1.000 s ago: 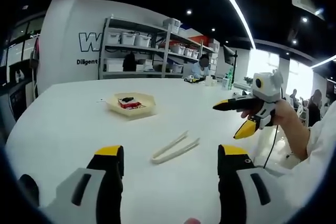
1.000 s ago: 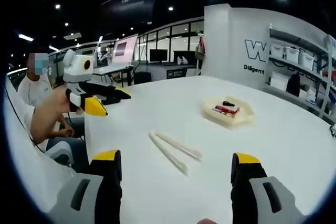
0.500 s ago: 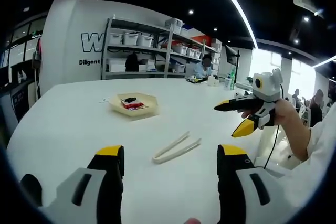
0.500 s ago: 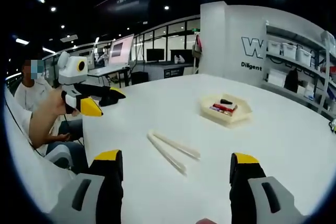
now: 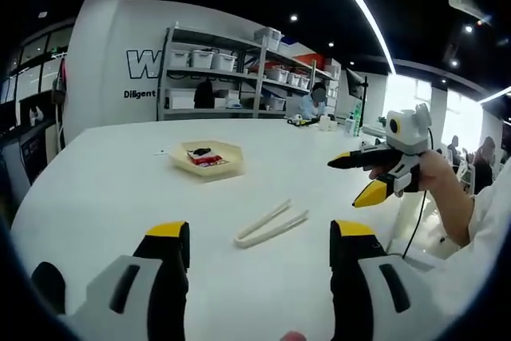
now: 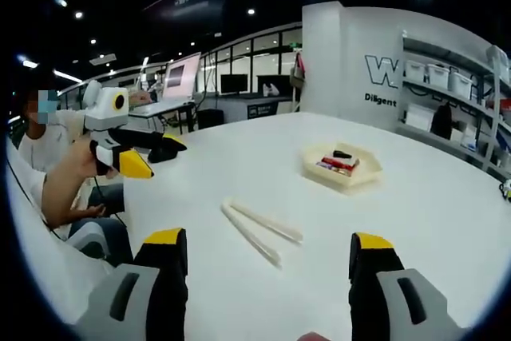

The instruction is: Place the target food into the container with the food tongs after gripping and lifting it, then release it inside without dropping or visibly crushing the food.

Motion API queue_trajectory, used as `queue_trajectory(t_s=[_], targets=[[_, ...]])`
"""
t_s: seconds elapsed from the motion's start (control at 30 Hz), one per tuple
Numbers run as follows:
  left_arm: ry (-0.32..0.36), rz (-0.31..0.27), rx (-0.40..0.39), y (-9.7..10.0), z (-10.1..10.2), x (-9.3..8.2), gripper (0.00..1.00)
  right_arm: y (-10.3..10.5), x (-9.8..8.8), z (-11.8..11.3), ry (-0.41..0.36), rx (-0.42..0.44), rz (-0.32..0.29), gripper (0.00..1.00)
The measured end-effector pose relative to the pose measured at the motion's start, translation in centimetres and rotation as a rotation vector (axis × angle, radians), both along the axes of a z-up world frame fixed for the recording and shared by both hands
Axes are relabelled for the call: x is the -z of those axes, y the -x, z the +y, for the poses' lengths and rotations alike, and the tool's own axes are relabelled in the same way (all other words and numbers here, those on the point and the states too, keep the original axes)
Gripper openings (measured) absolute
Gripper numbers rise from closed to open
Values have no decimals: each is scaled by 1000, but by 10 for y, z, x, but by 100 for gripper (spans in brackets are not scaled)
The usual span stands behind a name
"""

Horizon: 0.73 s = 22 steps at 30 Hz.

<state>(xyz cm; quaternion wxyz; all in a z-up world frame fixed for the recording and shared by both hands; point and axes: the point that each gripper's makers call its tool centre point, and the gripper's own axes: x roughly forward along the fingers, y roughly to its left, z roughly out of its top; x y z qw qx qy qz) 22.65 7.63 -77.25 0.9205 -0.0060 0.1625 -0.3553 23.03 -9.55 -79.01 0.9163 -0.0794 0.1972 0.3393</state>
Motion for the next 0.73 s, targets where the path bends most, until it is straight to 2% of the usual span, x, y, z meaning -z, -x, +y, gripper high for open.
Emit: queue_trajectory(t_s=[0.73], targets=[[-3, -4, -2, -5, -7, 1, 69, 3, 3, -6, -7, 25, 4, 81]])
